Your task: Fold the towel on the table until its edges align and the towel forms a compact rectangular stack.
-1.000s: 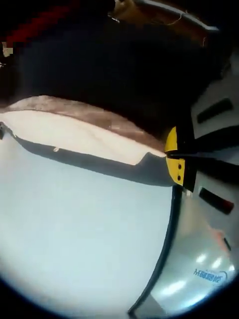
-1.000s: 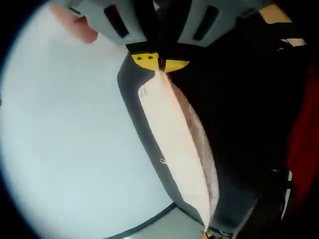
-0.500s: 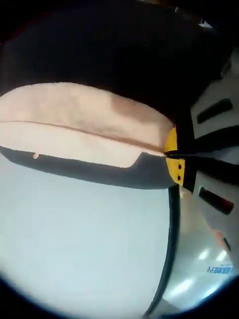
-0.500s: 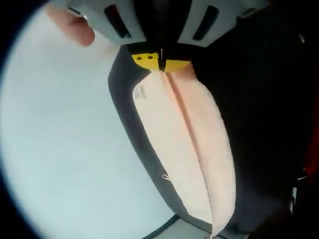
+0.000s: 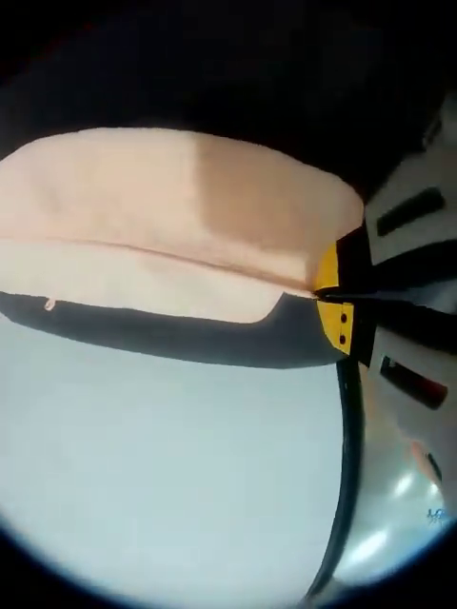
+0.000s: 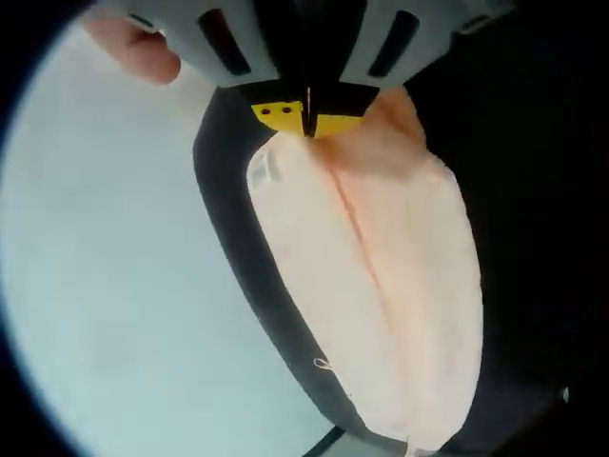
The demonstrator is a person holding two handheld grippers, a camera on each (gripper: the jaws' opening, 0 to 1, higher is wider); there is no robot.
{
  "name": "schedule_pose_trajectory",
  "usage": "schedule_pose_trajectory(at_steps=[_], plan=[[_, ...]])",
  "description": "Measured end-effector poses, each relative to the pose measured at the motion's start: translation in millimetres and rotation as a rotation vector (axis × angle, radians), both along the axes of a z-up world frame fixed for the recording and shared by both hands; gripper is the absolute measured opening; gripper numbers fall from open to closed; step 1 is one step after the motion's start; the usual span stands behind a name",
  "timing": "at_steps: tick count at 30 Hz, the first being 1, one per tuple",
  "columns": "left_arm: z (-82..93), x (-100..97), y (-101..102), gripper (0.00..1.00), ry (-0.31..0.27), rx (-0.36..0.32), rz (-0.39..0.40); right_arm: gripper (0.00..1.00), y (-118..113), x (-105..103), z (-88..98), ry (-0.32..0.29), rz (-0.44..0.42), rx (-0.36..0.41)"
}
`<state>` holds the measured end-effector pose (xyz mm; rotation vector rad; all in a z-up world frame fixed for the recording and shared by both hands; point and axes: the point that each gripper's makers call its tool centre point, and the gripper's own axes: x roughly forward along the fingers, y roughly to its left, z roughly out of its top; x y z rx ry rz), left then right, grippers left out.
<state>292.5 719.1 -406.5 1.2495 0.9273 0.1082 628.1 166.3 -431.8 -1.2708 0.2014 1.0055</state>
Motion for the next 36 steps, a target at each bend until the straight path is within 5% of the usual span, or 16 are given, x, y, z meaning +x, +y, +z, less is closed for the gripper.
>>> schedule_pose_trajectory(at_steps=[9,12,30,36], plan=[[-11.3,31.3,14,0.0,0.072,0.014,-0.032,0.0,17,43,-0.8,0.037,-0.01,-0.01],[-14.8,41.8,19,0.0,0.091,0.008,-0.049,0.0,20,29,-2.3,0.042,-0.019,-0.004],[-27.1,87.9,46,0.0,0.068,-0.092,0.008,0.0,63,99,-14.7,0.052,-0.037,0.009],[-28.7,100.3,53,0.0,0.056,-0.104,0.024,0.0,65,114,-10.7,0.034,-0.089,0.077]])
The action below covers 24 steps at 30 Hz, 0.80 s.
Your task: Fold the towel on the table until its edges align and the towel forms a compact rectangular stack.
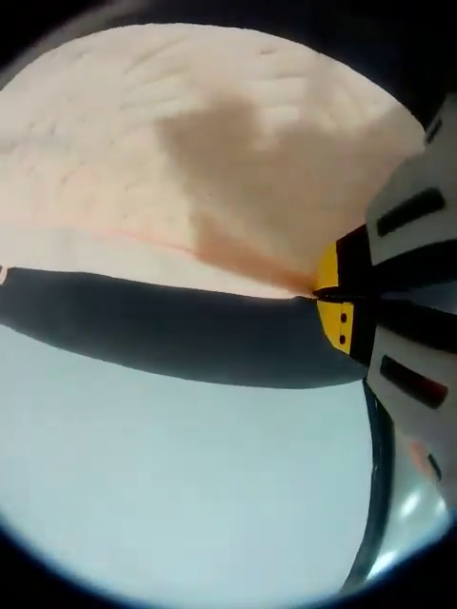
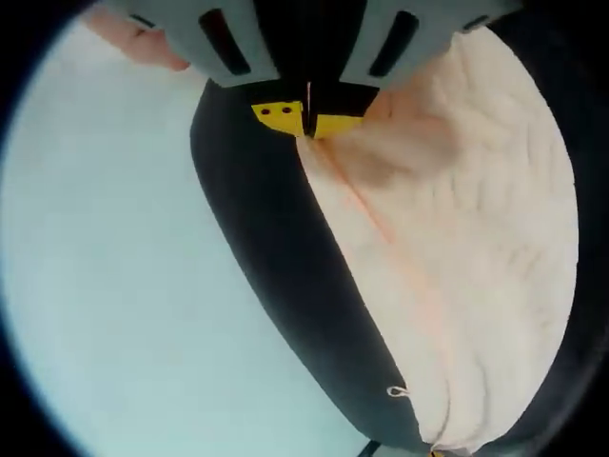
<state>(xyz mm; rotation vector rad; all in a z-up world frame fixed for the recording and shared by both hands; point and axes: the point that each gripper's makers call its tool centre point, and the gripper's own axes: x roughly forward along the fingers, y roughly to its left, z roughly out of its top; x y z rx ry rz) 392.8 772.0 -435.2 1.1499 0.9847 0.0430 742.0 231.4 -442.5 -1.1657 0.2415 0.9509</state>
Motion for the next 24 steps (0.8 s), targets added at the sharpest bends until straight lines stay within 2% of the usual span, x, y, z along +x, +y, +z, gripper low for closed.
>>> schedule_pose_trajectory(at_steps=[3,8,14,16,19,22,23,24], plan=[[1.1,4.2,2,0.0,-0.031,-0.039,0.021,0.0,1,7,1.6,-0.011,-0.017,0.022],[2.3,10.7,5,0.0,-0.06,-0.06,0.043,0.0,8,17,0.7,-0.027,-0.028,0.042],[3.2,16.5,19,0.0,-0.084,-0.069,0.077,0.0,17,31,0.6,-0.058,-0.043,0.044],[4.0,25.5,24,0.0,-0.091,-0.07,0.092,0.0,20,38,-0.3,-0.052,-0.059,0.05],[8.4,33.7,29,0.0,-0.122,-0.087,0.113,0.0,22,40,0.5,-0.052,-0.081,0.071],[14.5,39.1,35,0.0,-0.182,-0.085,0.144,0.0,22,45,3.6,-0.072,-0.115,0.092],[13.1,46.2,36,0.0,-0.176,-0.093,0.13,0.0,22,45,4.3,-0.076,-0.125,0.099],[5.0,45.5,35,0.0,-0.145,-0.102,0.123,0.0,22,45,2.0,-0.075,-0.134,0.093]])
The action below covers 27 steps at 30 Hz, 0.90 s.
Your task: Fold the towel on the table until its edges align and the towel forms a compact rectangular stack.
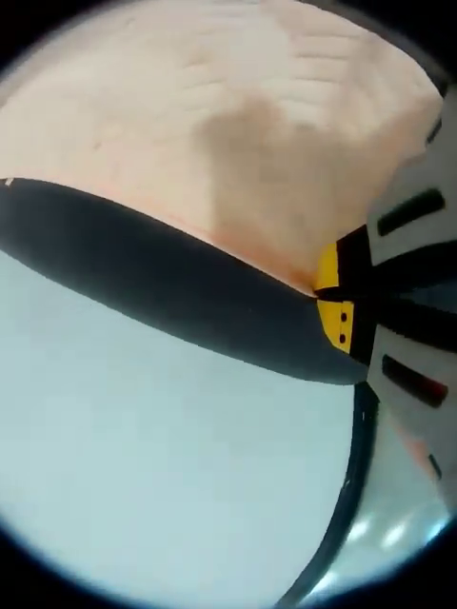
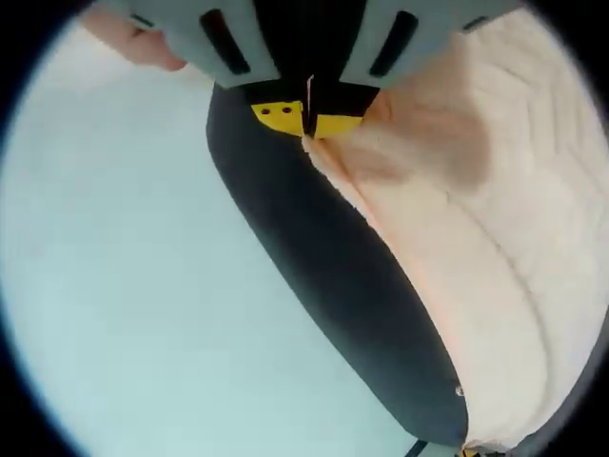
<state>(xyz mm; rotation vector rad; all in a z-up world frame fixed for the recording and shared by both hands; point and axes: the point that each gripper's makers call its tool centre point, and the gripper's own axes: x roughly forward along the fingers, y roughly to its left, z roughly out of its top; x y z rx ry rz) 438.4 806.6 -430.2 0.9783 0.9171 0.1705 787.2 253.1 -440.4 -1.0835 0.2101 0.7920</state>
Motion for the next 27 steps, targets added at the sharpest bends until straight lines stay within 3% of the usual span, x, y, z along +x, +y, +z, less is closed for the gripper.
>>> schedule_pose_trajectory(at_steps=[1,3,5,7,9,11,13,16,20,22,23,27], plan=[[-5.7,-6.0,3,0.0,0.034,0.013,0.01,0.0,0,-4,-7.6,0.018,0.018,-0.029],[-19.4,-9.9,-3,0.0,0.063,-0.03,-0.025,0.0,-1,-8,-20.1,0.019,0.036,-0.058],[-21.9,-13.2,-5,0.0,0.024,-0.058,-0.015,0.01,-2,-9,-13.8,0.005,0.047,-0.027],[-19.2,-21.8,-2,0.09,0.026,-0.057,-0.006,0.05,-9,-12,-7.2,0.069,-0.006,0.051],[-5.1,-33.2,-1,0.18,-0.008,-0.044,-0.013,0.13,-20,-13,6.6,0.096,-0.031,0.114],[16.4,-43.5,-4,0.18,-0.125,-0.086,-0.007,0.17,-36,-18,22.6,0.112,-0.083,0.2],[34.3,-61.1,-8,0.24,-0.18,-0.125,-0.021,0.17,-48,-26,34.3,0.12,-0.105,0.261],[46.3,-92.4,-23,0.26,-0.186,-0.127,-0.036,0.15,-61,-39,47.1,0.085,-0.11,0.293],[34.7,-120.3,-58,0.24,-0.077,-0.06,-0.158,0.13,-72,-74,61.5,0.019,-0.072,0.347],[19.3,-130.2,-73,0.24,-0.016,-0.03,-0.209,0.11,-76,-90,56.3,0.023,-0.058,0.34],[14.9,-132.6,-85,0.24,-0.003,-0.007,-0.229,0.11,-74,-98,55.8,0.006,-0.02,0.33],[0.8,-132.1,-91,0.25,0.002,0.022,-0.236,0.12,-70,-126,38.9,0.004,0.056,0.27]])
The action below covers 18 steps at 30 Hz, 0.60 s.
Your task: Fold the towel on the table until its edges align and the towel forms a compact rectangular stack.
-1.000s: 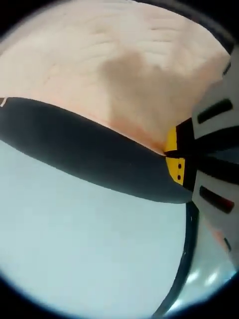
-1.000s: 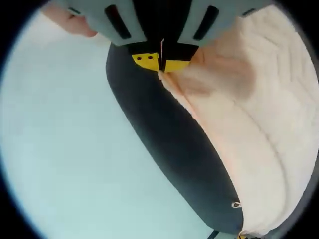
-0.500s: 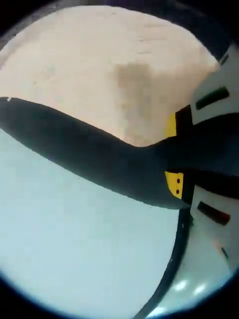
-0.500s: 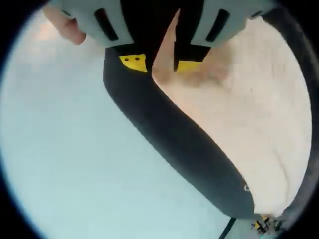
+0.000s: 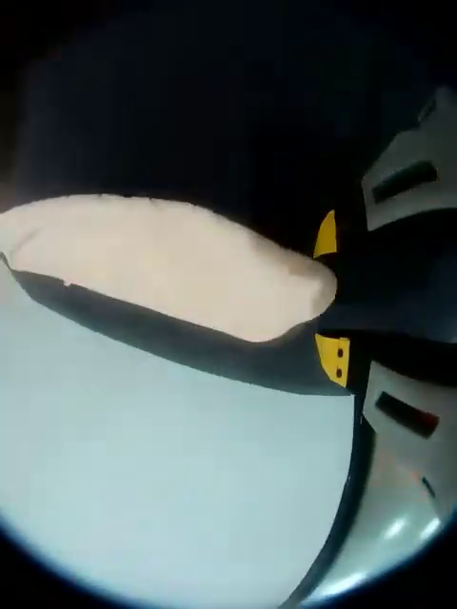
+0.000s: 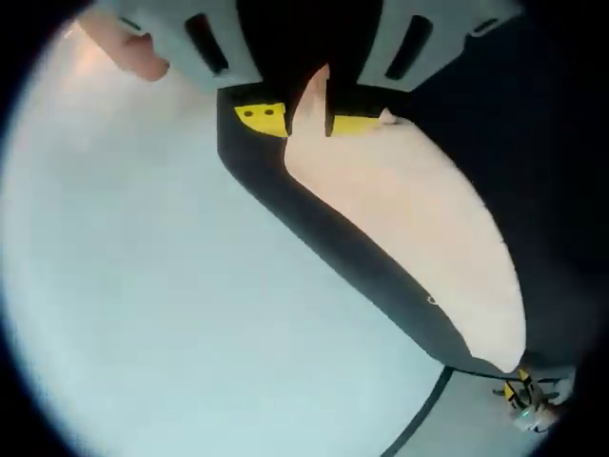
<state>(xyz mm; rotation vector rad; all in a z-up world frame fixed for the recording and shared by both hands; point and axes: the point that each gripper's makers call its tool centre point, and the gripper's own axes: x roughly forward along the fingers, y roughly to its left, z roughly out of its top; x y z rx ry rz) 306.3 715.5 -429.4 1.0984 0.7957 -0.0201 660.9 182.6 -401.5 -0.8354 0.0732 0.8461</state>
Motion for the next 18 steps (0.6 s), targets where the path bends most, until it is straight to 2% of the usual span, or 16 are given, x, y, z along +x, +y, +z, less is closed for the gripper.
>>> schedule_pose_trajectory(at_steps=[6,8,9,11,12,15,17,18], plan=[[-6.0,8.7,-10,0.27,-0.059,0.008,-0.027,0.16,-10,-16,-20.2,-0.064,0.06,-0.126],[-10.1,10.4,-12,0.28,-0.068,0.018,-0.037,0.18,-7,-28,-21.0,-0.088,0.104,-0.13],[-13.4,11.3,-13,0.28,-0.064,0.017,-0.039,0.19,-4,-41,-18.9,-0.105,0.121,-0.135],[-20.0,13.8,-11,0.28,-0.057,0.027,-0.041,0.26,-2,-37,-25.7,-0.156,0.139,-0.202],[-22.0,13.4,-11,0.28,-0.054,0.033,-0.037,0.26,-1,-31,-30.3,-0.208,0.138,-0.267],[-22.1,17.9,-9,0.25,-0.073,0.059,-0.033,0.25,5,-19,-45.2,-0.261,0.154,-0.356],[-27.9,22.3,-3,0.22,-0.075,0.07,-0.023,0.19,6,-11,-48.2,-0.34,0.146,-0.424],[-27.7,18.2,-4,0.18,-0.074,0.078,-0.023,0.16,6,-9,-52.2,-0.346,0.142,-0.442]])
